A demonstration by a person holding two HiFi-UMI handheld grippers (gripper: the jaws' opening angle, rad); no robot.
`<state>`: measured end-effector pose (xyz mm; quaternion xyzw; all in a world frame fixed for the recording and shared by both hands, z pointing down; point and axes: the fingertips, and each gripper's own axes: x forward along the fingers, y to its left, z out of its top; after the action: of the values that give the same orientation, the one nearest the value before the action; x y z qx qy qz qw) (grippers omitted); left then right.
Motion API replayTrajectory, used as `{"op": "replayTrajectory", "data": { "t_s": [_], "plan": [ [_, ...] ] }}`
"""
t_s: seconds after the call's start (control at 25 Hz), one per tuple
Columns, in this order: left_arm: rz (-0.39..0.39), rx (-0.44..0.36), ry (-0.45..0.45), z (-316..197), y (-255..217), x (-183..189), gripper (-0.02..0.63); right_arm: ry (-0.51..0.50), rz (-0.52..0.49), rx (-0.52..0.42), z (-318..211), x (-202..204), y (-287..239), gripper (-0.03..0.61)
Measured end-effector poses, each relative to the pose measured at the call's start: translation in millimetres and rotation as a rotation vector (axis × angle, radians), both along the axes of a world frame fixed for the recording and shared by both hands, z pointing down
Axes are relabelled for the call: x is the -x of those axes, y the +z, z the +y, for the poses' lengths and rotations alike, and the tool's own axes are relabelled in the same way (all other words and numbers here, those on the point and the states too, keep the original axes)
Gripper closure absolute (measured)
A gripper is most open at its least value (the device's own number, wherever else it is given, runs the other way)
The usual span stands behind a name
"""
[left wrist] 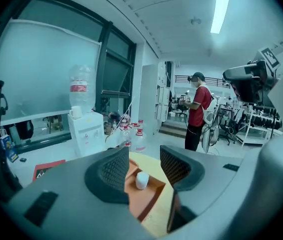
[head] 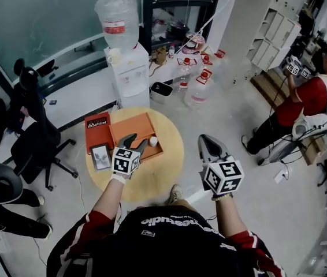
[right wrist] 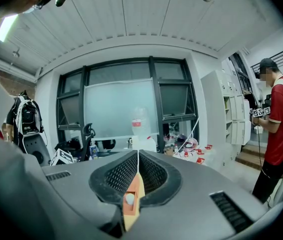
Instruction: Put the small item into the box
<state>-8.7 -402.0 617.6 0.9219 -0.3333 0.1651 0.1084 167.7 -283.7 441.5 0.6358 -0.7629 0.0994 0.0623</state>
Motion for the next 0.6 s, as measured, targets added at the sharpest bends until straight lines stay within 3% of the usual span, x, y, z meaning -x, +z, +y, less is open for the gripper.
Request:
{"op": "replayTrajectory", "data": {
  "t_s": [0.6],
  "plan": [
    [0.139,-0.096,-0.094,14.6,-99.8,47.3,0.413,-0.075,-0.002,-0.044,-6.7,34.6,-21.5,0.545]
  ]
}}
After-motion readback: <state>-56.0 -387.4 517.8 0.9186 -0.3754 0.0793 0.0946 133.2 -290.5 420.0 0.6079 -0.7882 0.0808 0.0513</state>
